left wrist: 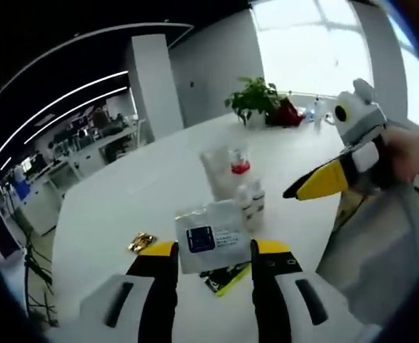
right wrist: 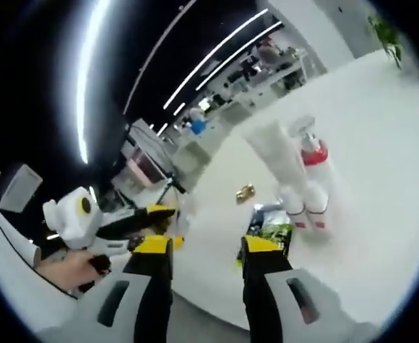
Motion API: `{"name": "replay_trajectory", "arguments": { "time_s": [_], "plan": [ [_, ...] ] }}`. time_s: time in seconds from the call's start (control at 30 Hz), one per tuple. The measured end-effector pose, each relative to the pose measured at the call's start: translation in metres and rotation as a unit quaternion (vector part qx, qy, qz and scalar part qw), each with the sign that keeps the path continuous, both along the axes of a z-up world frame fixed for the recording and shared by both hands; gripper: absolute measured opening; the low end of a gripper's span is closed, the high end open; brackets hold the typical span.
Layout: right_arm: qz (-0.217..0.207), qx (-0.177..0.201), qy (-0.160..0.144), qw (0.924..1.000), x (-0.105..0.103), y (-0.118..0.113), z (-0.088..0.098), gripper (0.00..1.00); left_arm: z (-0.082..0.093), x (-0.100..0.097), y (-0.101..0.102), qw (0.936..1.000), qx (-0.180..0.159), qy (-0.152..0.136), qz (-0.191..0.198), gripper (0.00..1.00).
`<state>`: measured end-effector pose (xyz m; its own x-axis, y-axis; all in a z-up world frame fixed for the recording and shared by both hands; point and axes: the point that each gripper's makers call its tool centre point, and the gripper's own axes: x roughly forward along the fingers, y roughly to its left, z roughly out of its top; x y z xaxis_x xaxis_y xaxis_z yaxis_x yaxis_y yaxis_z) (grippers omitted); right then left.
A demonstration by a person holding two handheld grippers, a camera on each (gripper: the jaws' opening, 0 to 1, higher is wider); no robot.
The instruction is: Arrange the skincare products in the storage area until every visible bottle or jar stands upright without overlapping.
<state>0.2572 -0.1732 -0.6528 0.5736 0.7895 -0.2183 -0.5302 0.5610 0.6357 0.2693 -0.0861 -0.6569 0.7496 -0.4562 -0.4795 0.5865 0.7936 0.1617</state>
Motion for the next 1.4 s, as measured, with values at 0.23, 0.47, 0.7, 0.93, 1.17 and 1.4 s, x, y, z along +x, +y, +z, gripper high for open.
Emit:
{"name": "replay_trajectory", "arguments": {
  "time_s": [0.23, 0.47, 0.7, 0.93, 1.17, 1.4],
  "plan": [
    [0.021, 0.011, 0.015, 0.9996, 0.002, 0.024, -0.003, 0.36, 0.009, -0.008, -0.009, 0.9998, -0.007, -0.008, -0.017, 0.37],
    [0.017, 0.033, 0.026, 0.999, 0.008, 0.03, -0.001, 0.25, 0.007, -0.014, -0.014, 0.9994, 0.0, -0.009, -0.033, 0.37],
    [0.022, 0.033, 0.018, 0.999, 0.01, 0.035, 0.001, 0.06, 0.006, -0.018, -0.021, 0.9992, -0.003, -0.005, -0.039, 0.37],
    [0.024, 0.044, 0.007, 0.9987, 0.011, 0.036, 0.006, 0.01, 0.003, -0.016, -0.02, 0.9994, -0.01, 0.005, -0.034, 0.36],
    [0.033, 0.038, -0.004, 0.9987, 0.009, 0.036, 0.008, 0.01, 0.002, -0.016, -0.018, 0.9992, -0.021, 0.013, -0.031, 0.38],
    [0.033, 0.028, -0.016, 0.9989, 0.011, 0.032, 0.009, 0.01, -0.003, -0.021, -0.009, 0.9975, -0.053, 0.038, -0.025, 0.42]
  ]
}}
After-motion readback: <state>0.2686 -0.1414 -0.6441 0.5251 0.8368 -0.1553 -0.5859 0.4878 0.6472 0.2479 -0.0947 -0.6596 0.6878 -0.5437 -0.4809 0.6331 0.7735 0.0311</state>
